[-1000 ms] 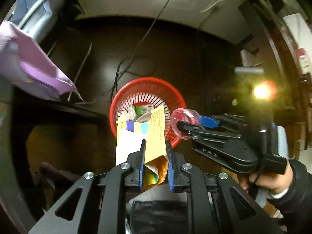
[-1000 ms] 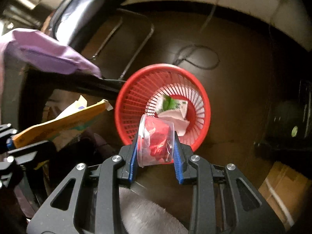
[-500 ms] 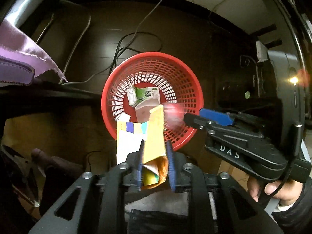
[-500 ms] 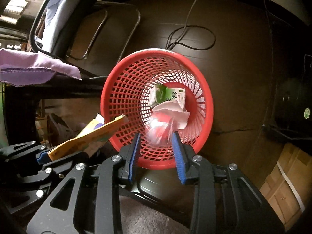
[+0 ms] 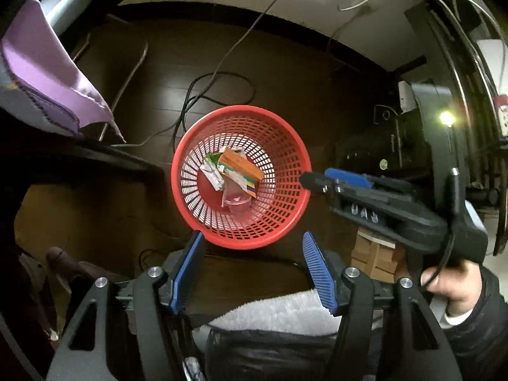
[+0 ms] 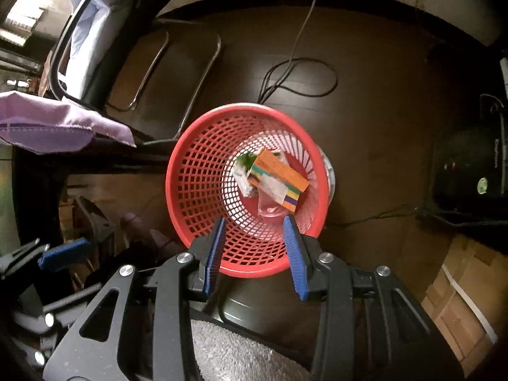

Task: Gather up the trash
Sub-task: 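Open both grippers to drop the box and cup into the basket, then raise both tools back over the table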

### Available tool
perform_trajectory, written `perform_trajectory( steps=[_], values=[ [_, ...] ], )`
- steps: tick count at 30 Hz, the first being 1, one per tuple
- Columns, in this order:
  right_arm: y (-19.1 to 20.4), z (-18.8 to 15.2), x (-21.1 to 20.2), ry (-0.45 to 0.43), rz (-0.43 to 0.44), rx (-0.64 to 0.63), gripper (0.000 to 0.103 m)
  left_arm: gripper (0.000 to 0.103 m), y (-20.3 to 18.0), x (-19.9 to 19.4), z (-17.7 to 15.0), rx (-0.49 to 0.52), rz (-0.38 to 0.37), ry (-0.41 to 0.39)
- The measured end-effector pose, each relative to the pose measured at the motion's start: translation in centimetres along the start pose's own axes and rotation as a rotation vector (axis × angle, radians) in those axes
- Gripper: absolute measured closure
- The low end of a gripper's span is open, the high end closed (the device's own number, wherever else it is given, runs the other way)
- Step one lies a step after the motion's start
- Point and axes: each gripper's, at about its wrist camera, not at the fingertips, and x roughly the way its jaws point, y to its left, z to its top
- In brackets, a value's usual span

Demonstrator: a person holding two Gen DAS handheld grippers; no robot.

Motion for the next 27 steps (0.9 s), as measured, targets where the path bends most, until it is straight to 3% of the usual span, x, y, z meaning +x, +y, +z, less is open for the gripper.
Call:
perform_trajectory(
  steps=[11, 19, 27],
  values=[
    [2.2, 0.3, -5.4, -0.116, -0.033, -0.009, 0.064, 0.040, -1.6, -5.4, -3.1, 0.069, 0.053, -0.151],
    [7.0, -0.7, -9.1, -0.189, -0.017, -0.092, 0.064, 0.040, 0.2, -11.2, -5.7, 0.010, 0.143, -0.355],
    [13.2, -2.3, -12.2, -0.265, 0.004, -0.235, 0.062, 0.039, 2.1, -20.3, -9.9, -0.055, 0.239, -0.574]
  ],
)
